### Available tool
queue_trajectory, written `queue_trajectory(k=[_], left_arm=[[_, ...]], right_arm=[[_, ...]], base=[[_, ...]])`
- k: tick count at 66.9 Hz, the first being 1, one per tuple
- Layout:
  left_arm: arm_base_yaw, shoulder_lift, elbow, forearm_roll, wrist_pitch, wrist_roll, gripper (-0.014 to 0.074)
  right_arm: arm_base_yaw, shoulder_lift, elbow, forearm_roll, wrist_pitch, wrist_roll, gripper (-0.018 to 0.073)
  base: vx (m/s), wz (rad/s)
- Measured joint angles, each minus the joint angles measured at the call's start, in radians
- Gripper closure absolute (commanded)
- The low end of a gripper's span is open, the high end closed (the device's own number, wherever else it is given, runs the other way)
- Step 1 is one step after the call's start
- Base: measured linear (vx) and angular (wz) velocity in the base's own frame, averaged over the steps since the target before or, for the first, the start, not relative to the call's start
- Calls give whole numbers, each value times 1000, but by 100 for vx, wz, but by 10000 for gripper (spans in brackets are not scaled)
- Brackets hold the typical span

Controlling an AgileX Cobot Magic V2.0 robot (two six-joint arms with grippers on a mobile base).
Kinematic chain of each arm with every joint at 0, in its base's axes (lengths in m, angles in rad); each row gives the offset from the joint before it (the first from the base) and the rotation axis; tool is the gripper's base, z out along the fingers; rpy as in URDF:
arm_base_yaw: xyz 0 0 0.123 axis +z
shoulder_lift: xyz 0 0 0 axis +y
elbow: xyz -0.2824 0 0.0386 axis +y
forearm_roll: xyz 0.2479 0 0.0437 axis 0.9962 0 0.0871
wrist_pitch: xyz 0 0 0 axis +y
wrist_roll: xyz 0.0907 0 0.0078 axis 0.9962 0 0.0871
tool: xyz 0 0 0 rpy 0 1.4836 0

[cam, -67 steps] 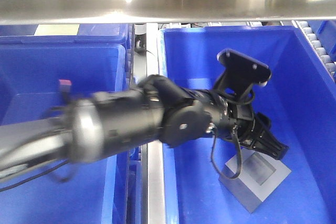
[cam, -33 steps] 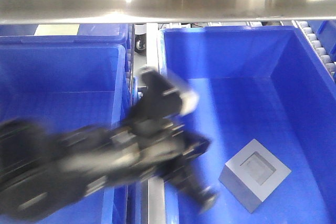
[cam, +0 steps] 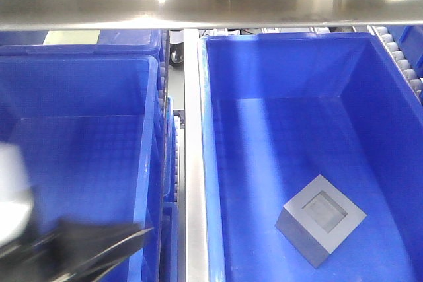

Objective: Sort gray base to blue bin

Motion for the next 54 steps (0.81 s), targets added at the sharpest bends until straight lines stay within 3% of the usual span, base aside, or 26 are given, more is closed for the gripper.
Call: queue_trajectory(k=[24, 54], left_arm=[[0, -466, 177, 0, 79, -1, 603], [0, -547, 183, 0, 134, -1, 603]], right_arm=[[0, 0, 0, 0, 0, 0, 564], [0, 0, 0, 0, 0, 0, 564]], base=[[0, 0], [0, 0]])
